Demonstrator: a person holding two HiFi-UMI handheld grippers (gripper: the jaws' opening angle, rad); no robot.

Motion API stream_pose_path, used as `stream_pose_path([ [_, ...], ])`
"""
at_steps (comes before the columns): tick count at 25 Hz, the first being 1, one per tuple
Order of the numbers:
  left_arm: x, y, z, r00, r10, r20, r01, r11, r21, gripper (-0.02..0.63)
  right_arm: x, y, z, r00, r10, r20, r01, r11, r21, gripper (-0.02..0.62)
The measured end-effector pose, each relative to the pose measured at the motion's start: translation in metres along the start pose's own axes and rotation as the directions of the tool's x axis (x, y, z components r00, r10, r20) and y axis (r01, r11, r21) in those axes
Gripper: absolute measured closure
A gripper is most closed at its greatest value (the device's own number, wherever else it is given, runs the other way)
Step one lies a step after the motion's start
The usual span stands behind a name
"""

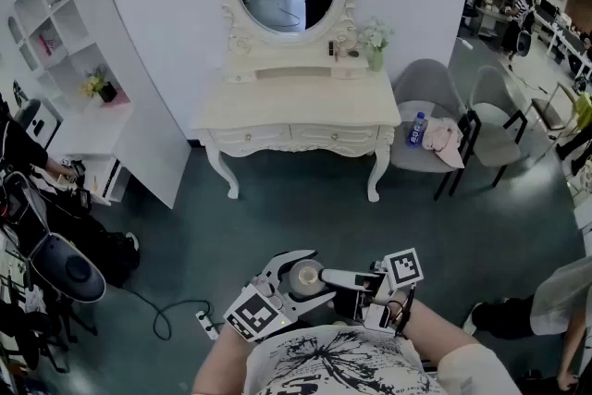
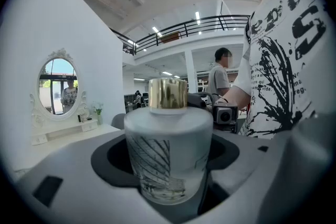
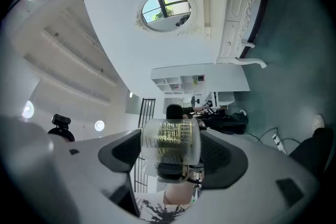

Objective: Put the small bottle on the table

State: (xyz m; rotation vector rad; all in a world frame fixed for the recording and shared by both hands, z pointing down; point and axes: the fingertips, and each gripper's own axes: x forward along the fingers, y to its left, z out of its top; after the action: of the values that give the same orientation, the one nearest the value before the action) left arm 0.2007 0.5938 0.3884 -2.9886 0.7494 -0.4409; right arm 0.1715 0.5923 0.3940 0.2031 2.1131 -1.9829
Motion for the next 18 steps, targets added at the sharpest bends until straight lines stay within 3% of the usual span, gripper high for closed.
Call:
stream_pose_path([
  [18, 0.034, -0.007, 0.002, 1.0, -0.017, 0.024, 0.017, 0.999, -0.034, 0.254, -0.033, -0.001, 0.012, 0.999, -0.033, -0.005, 0.033, 0.999, 0.017, 0.242],
])
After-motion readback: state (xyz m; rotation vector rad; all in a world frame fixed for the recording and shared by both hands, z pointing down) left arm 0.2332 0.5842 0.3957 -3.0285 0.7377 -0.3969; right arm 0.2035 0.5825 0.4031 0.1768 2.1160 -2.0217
